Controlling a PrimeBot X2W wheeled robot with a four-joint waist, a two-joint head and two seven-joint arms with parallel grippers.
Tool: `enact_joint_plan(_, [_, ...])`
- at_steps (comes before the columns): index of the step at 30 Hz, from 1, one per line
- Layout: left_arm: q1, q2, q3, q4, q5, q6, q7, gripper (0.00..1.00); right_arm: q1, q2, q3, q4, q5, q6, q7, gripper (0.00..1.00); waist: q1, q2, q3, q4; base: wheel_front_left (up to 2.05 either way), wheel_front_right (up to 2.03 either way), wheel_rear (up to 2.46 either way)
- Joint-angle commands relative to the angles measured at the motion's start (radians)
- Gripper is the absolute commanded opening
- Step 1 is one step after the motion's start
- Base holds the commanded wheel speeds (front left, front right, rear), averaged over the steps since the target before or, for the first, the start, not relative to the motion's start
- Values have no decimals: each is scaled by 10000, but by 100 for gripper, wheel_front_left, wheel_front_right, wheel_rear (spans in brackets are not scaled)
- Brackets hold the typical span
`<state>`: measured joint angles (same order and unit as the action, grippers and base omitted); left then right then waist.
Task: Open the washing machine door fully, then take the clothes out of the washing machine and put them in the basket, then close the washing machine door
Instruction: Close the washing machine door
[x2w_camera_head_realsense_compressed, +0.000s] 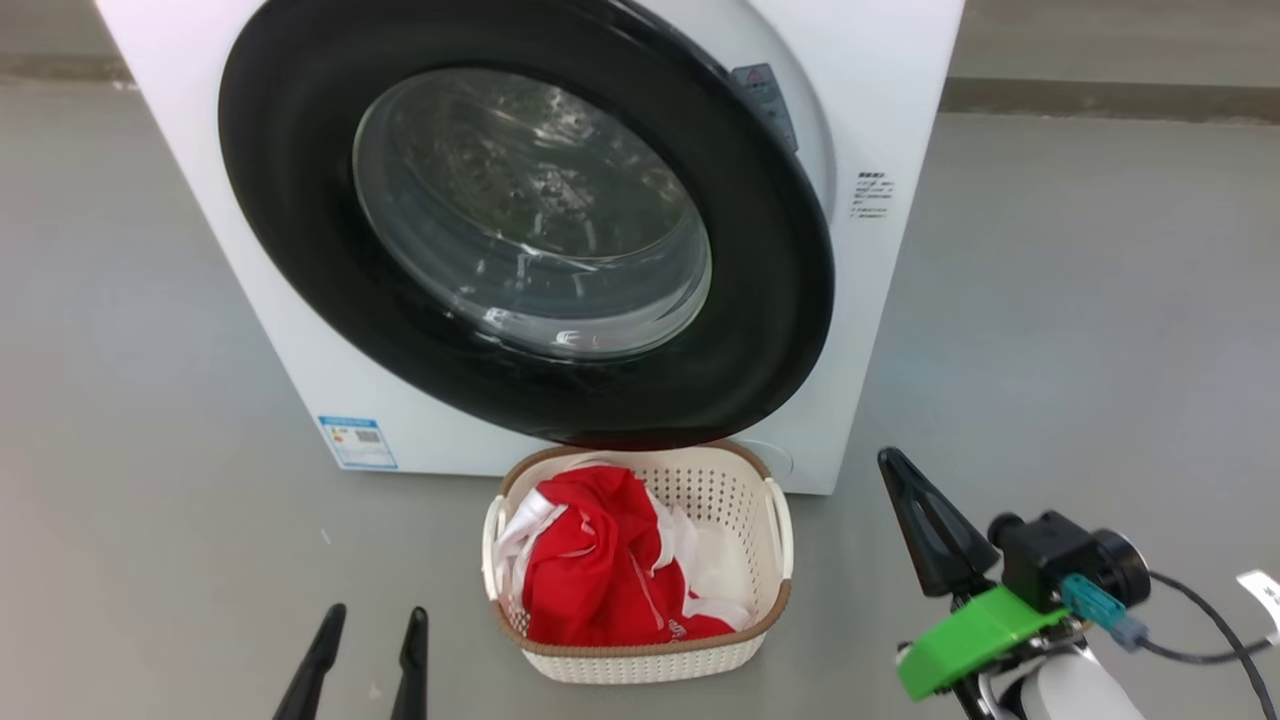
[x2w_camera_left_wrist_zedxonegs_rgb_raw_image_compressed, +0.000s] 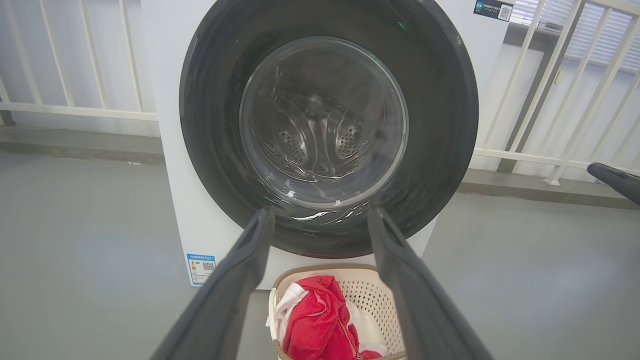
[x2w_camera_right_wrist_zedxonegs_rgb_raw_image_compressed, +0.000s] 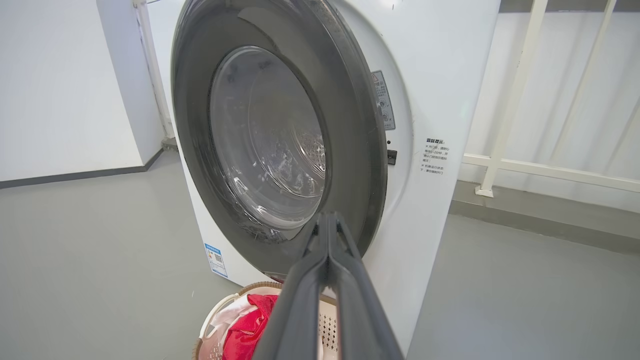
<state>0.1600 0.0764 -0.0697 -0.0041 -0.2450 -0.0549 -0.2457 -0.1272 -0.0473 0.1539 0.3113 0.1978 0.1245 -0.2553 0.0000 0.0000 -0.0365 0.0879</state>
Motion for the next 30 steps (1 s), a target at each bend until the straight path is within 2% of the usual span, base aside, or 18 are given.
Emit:
enact_joint_plan(1, [-545, -25, 205, -333, 88, -69, 31, 100, -664, -29, 325, -60, 1, 62, -65, 0, 0, 0, 211, 201, 0, 0, 0])
enact_joint_plan(11, [-1001, -98, -257, -384, -48, -93, 65, 100, -2261, -29, 553, 1131, -90, 62, -65, 0, 0, 0, 989, 645, 0, 0, 0])
enact_joint_plan(30, [-2145, -204, -811, 76, -200, -80, -134, 100, -6364, -29, 681, 3537, -203, 62, -65, 0, 0, 0, 2670, 1320, 0, 0, 0])
